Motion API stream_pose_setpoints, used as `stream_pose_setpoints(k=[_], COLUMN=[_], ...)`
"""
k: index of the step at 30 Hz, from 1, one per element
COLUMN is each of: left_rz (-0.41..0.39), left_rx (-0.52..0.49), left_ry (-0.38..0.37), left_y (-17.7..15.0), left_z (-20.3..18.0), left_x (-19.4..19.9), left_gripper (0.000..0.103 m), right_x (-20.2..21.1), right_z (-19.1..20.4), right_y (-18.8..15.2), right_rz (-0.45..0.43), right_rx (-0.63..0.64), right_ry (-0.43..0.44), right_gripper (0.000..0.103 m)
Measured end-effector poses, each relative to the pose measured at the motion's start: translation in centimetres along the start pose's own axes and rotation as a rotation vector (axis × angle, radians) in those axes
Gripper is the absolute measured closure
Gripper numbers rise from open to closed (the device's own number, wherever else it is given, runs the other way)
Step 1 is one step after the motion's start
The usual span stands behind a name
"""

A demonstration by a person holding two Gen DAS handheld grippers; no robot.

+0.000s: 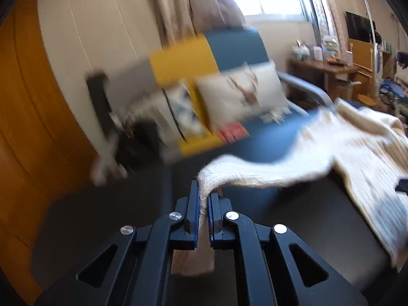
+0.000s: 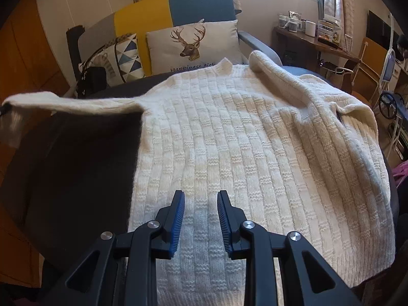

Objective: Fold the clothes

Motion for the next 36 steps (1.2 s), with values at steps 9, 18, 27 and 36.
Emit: stream_pose_setpoints(k=[9,18,27,36], left_rz=[0.054,0.053,-0.053,-0.152], left_rx=[-0.114,0.112,0.205,0.188], left_ry=[0.161,0.043,0.002,-0.054], left_y=[-4.3,-11.3,-10.9,-9.5], left_z=[-0.4,-0.8,0.1,-0.5], left_x=[-0.1,3.6,5.5,7.1], left_gripper=[0.098,0.098,0.098,0.098], right_x=[-1.6,-3.2,-17.5,-23.5], right_z=[-2.6,2.3,7.0,8.4], right_y=[1.2,9.6,16.8,18.9], right_rz=[0.044,0.108,0.365,0.544], right_rx=[-0.047,0.031,0.013,-0.059], right_ry=[0.092,0.417,0.353,0.136], right_gripper=[0.077,0.071,0.069,0.069])
Point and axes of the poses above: each gripper's, at about its wrist camera, not at the fingertips, and x roughly against the way its jaws point, z to its left, y to its top, the point moved 4 cm from there along -x, roughly the way its jaws point, and after that the axes turned 7 degrees about z, right-handed, at the moved point
